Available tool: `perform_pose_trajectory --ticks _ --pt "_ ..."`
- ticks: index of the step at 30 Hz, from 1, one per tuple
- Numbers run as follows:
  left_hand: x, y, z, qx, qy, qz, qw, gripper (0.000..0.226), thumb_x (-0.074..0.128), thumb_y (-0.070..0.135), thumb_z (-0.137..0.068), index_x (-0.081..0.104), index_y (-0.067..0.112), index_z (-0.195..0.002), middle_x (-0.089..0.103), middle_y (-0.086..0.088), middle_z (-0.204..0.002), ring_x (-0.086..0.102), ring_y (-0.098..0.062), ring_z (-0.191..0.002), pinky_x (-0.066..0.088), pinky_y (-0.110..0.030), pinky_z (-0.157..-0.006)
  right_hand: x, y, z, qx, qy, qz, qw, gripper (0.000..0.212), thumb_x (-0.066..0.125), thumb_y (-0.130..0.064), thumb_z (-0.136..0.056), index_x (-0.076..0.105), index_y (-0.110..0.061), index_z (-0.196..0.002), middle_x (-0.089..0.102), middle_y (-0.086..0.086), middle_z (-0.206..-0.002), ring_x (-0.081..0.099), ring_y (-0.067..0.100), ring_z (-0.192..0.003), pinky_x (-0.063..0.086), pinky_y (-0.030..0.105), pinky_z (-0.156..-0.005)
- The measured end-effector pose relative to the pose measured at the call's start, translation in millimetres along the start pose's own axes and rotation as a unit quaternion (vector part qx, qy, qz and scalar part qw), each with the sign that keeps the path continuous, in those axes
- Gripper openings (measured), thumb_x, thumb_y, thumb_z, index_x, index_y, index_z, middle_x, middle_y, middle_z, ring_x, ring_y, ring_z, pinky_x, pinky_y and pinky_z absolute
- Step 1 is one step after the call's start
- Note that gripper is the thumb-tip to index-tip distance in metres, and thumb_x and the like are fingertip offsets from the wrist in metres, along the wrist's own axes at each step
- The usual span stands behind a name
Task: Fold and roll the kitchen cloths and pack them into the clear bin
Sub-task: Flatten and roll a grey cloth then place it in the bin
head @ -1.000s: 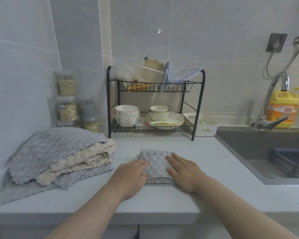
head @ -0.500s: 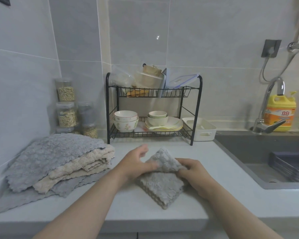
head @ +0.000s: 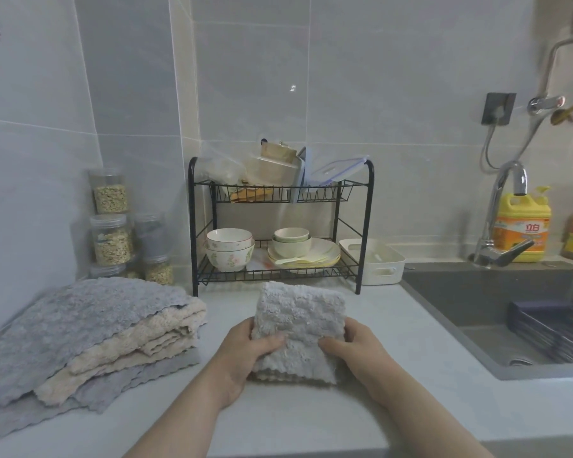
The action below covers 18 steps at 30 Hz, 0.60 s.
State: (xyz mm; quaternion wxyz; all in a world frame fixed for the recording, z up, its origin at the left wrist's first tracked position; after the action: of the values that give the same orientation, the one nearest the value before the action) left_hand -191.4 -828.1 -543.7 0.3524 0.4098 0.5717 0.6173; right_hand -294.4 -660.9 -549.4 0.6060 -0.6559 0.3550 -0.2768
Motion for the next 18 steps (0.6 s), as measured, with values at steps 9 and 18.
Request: perform_pose_trajectory --ticks 9,18 --pt "2.3 3.9 3.5 0.008 -0.031 -0.006 0.999 0.018 0.066 0.009 -0.085 0.067 0.008 -0.103 0.073 -0.016 -0.1 0.07 -0.027 -0.09 0.051 -0.039 -0.084 -9.3 -5.6 5.3 0.022 0.017 -0.092 0.995 0.023 0.055 0.002 -0.09 0.059 -0.005 -0.112 0.07 0.024 -0.104 0.067 0.039 -0.095 0.053 0.049 -0.085" --pt "0.9 5.9 -4.2 -0.016 -0.034 0.083 0.996 0.036 0.048 -0.013 -0.083 0.067 0.008 -0.106 0.073 -0.018 -0.099 0.071 -0.03 -0.085 0.055 -0.038 -0.077 -10.5 -2.3 -0.6 0.016 -0.003 -0.138 0.99 0.042 0.056 0.007 -0.077 0.064 -0.007 -0.115 0.068 0.025 -0.109 0.064 0.042 -0.101 0.047 0.052 -0.095"
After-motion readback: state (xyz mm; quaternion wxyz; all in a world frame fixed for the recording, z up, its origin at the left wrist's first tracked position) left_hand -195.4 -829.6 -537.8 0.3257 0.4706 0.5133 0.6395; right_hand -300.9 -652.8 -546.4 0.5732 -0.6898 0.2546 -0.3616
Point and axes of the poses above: each hand's wrist, its own z-axis away from the middle knuckle, its own x-axis out of the palm, y = z × x, the point moved 3 cm from there along -z, towards the middle knuckle
